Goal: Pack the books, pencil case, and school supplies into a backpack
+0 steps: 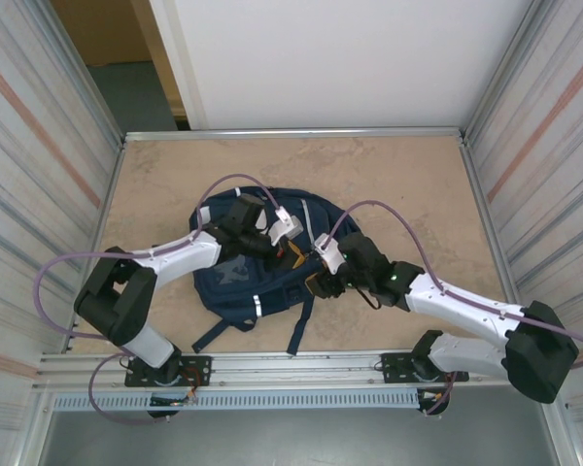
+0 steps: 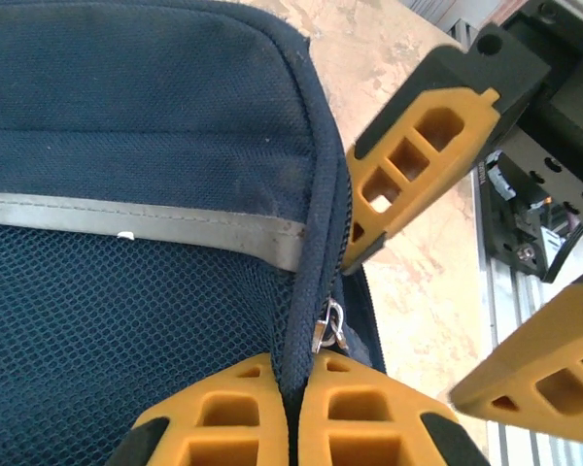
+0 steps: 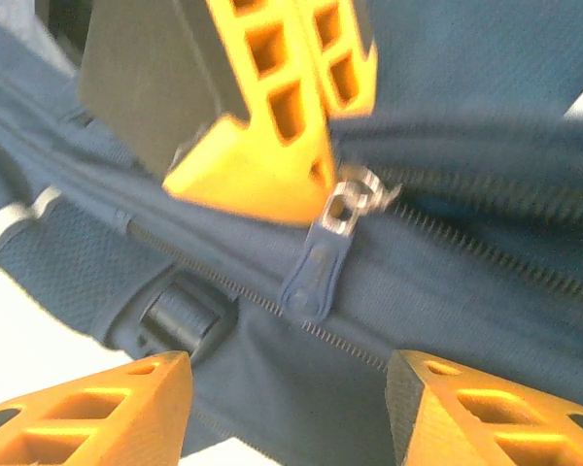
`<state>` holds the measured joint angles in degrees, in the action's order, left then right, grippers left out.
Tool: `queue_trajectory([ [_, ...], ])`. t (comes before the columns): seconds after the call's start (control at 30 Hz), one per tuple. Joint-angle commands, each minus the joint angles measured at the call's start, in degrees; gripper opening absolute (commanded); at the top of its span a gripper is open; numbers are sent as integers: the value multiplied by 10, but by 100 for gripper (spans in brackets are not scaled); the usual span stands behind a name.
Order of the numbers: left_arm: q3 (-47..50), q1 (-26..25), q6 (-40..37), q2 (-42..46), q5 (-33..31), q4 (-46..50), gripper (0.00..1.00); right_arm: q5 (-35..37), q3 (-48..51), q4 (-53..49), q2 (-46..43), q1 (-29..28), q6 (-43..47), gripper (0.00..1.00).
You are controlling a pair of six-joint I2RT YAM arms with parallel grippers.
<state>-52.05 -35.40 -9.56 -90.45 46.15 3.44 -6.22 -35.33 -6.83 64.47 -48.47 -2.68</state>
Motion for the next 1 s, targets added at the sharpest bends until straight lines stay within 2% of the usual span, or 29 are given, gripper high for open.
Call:
queue_trajectory([
  [0.0,-29,-1,39,0,77,-12,0,77,-12,65,22,-17,28,53],
  [0.2,-41,-1,80,-19,79,-8,0,189,-16,109,60,-65,19,40],
  [0.27,-38,-1,79,-18,80,-11,0,243,-11,116,64,-79,9,31],
  [0.4,-30,-1,62,-7,69,-5,0,285,5,107,39,-78,-28,16],
  [0.47,-22,-1,47,1,64,-2,0,273,11,88,17,-72,-38,10],
  [0.57,-8,-1,20,14,46,-3,0,209,19,54,-14,-46,-50,0],
  [0.67,0,0,-11,24,22,2,0,141,27,18,-40,-1,-65,0],
  [0.87,-2,1,-101,45,-28,47,0,64,51,6,-101,70,-74,0],
  [0.97,-3,2,-155,58,-62,73,0,47,49,-7,-112,104,-76,0],
])
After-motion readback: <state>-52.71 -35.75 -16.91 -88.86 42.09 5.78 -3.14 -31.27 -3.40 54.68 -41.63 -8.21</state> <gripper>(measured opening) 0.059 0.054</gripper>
